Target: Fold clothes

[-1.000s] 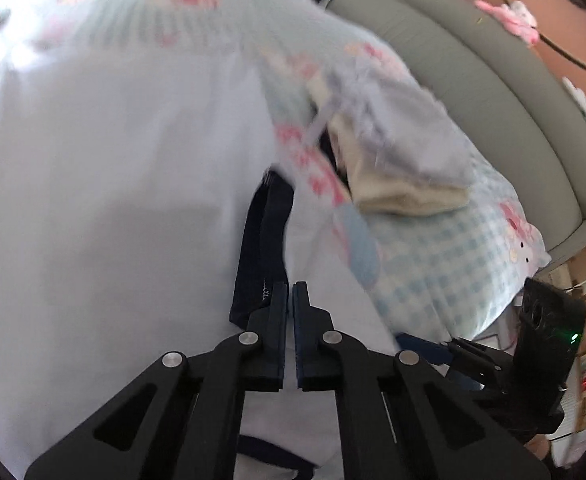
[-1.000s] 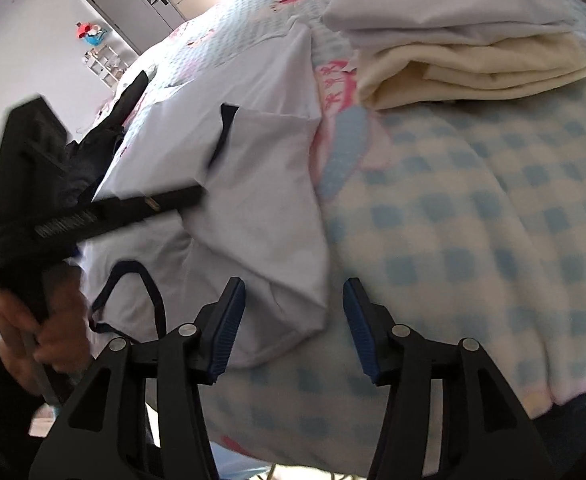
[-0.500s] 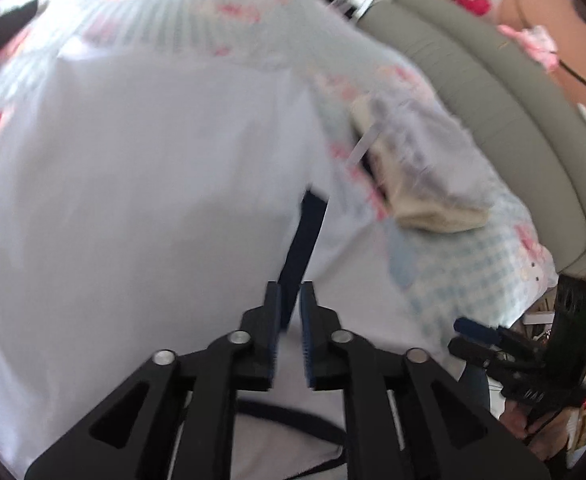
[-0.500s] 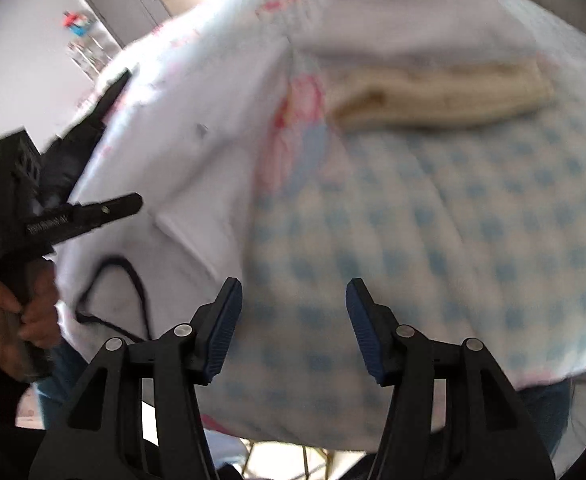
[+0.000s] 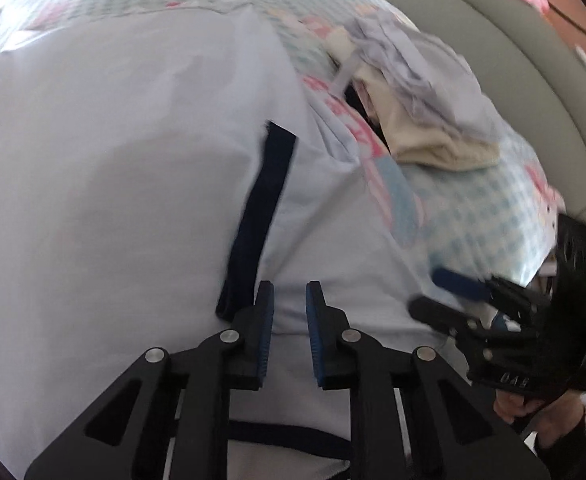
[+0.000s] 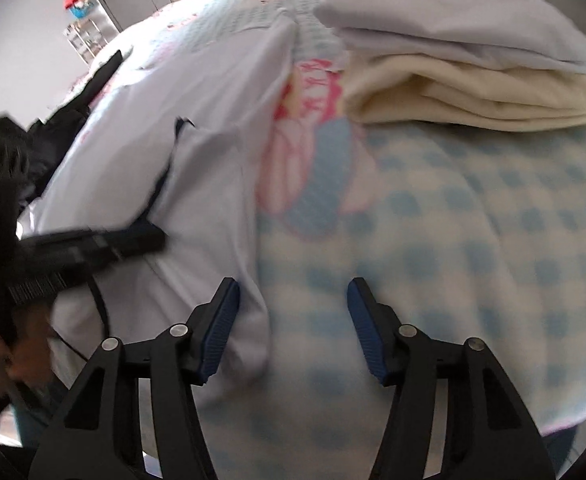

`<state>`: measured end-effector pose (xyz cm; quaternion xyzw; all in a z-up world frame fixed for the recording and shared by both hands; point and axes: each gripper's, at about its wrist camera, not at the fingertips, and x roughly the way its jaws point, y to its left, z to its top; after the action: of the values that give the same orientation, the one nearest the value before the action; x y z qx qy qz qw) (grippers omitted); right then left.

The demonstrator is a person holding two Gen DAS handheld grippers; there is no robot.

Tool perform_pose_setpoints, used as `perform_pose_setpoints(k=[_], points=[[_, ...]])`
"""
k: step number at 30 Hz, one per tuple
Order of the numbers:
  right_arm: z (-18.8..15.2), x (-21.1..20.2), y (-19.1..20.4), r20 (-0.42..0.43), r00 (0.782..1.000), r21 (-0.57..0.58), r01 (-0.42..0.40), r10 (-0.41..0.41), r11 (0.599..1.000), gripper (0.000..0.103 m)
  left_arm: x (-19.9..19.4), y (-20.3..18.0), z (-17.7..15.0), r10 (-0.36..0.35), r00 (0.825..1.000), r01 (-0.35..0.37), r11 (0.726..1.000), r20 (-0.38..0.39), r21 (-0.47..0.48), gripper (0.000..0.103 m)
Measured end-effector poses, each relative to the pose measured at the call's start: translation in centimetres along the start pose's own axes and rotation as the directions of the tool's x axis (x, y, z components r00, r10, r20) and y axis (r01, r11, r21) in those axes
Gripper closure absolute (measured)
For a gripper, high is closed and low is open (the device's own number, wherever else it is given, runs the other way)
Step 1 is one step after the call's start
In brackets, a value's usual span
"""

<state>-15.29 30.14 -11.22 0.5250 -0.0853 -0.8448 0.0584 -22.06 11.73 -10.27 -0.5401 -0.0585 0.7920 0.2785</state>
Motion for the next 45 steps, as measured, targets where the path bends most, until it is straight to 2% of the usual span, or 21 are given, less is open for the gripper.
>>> perform_pose_setpoints(k=[1, 3, 5, 6, 8, 9, 10, 12, 16, 18, 20, 22, 24, 26, 30, 33, 36, 39, 42, 44, 45], points=[[-0.3, -0.6, -0.1, 0.003, 1.000, 0.000, 0.014, -0.014, 1.000, 0.046, -0.6, -0.5, 0.1, 0.009, 1.000, -0.009, 1.000, 0.015, 0.013, 0.084], [-0.6, -1.8, -0.4, 0.022, 1.000, 0.024, 0.022, -0.022, 0.999, 0.046, -1.1, -1.7, 0.2, -0.022, 0.999, 0.021, 0.999, 0.035, 0.033, 0.080], [-0.3, -2.4, -0.4, 0.054, 0.998, 0.056, -0.020, 0.017, 0.998, 0.045, -1.2, -2.8, 0.3, -0.046, 0.998, 0.043, 0.998, 0.041, 0.052, 0.068], [-0.1, -2.4, -0.3, 0.068, 0.997, 0.067, -0.044, 0.040, 0.997, 0.045, -0.4, -3.3, 0.3, -0.022, 0.999, 0.021, 0.997, 0.024, 0.070, 0.062], [0.0, -1.2, 0.4, 0.020, 1.000, 0.051, -0.009, 0.008, 0.999, 0.045, 1.0, -3.2, -0.1, 0.067, 0.997, -0.065, 0.994, -0.026, 0.088, 0.062], [-0.2, -0.4, 0.5, -0.011, 0.999, 0.029, 0.031, -0.030, 0.999, 0.045, 1.4, -3.0, -0.3, 0.116, 0.992, -0.110, 0.989, -0.052, 0.095, 0.069], [-0.3, 0.3, 0.7, -0.040, 0.997, 0.005, 0.069, -0.069, 0.998, 0.046, 0.4, -3.0, -0.7, 0.123, 0.992, -0.120, 0.988, -0.030, 0.101, 0.072], [0.0, -0.2, 0.6, -0.053, 0.995, 0.003, 0.083, -0.083, 0.997, 0.046, -2.6, -3.1, -1.5, 0.087, 0.995, -0.091, 0.989, 0.038, 0.117, 0.071], [2.2, -3.5, 1.9, 0.054, 0.997, -0.035, 0.062, -0.060, 0.997, 0.043, -6.2, -1.7, -3.0, 0.153, 0.982, -0.167, 0.977, 0.113, 0.130, 0.068], [3.1, -4.2, 3.1, 0.079, 0.996, -0.063, 0.034, -0.029, 0.997, 0.043, -7.2, 1.1, -3.4, 0.186, 0.976, -0.193, 0.980, 0.114, 0.048, 0.068], [3.5, -3.2, 4.9, 0.057, 0.998, -0.076, -0.021, 0.025, 0.997, 0.043, -7.5, 3.7, -3.8, 0.166, 0.982, -0.162, 0.986, 0.096, -0.049, 0.068], [2.1, -1.8, 6.7, 0.017, 0.998, -0.097, -0.062, 0.064, 0.993, 0.043, -8.0, 6.9, -5.2, 0.153, 0.985, -0.142, 0.980, 0.077, -0.136, 0.068], [1.8, 1.7, 9.2, -0.050, 0.993, -0.116, -0.114, 0.109, 0.987, 0.038, -7.8, 8.2, -6.7, 0.156, 0.987, -0.146, 0.975, 0.045, -0.166, 0.068], [0.5, 4.0, 10.1, -0.103, 0.994, -0.146, -0.060, 0.046, 0.987, 0.037, -8.6, 9.1, -8.5, 0.130, 0.991, -0.122, 0.977, 0.033, -0.176, 0.068], [0.6, 3.1, 11.3, -0.077, 0.997, -0.178, -0.013, -0.001, 0.984, 0.037, -11.6, 10.7, -11.5, 0.097, 0.990, -0.073, 0.975, 0.106, -0.209, 0.068], [1.8, 2.0, 13.0, -0.063, 0.998, -0.202, -0.032, 0.019, 0.979, 0.037, -15.2, 13.5, -13.3, 0.116, 0.969, -0.041, 0.947, 0.218, -0.319, 0.068], [2.8, 1.8, 16.2, -0.065, 0.997, -0.278, -0.063, 0.046, 0.958, 0.037, -18.2, 16.9, -14.8, 0.188, 0.929, -0.025, 0.891, 0.318, -0.453, 0.068], [3.4, 2.5, 20.8, -0.085, 0.991, -0.380, -0.127, 0.102, 0.916, 0.038, -19.5, 20.8, -15.6, 0.234, 0.903, 0.009, 0.830, 0.362, -0.557, 0.068], [4.3, 4.0, 25.3, -0.125, 0.979, -0.427, -0.199, 0.161, 0.882, 0.038, -18.9, 23.9, -14.7, 0.204, 0.902, 0.084, 0.782, 0.381, -0.617, 0.068], [4.9, 5.2, 27.4, -0.153, 0.970, -0.413, -0.237, 0.190, 0.879, 0.038, -18.3, 26.0, -13.9, 0.135, 0.903, 0.165, 0.768, 0.408, -0.619, 0.062], [5.0, 5.6, 28.2, -0.160, 0.967, -0.403, -0.246, 0.197, 0.881, 0.038, -17.9, 26.7, -13.5, 0.106, 0.903, 0.194, 0.764, 0.416, -0.616, 0.053]])
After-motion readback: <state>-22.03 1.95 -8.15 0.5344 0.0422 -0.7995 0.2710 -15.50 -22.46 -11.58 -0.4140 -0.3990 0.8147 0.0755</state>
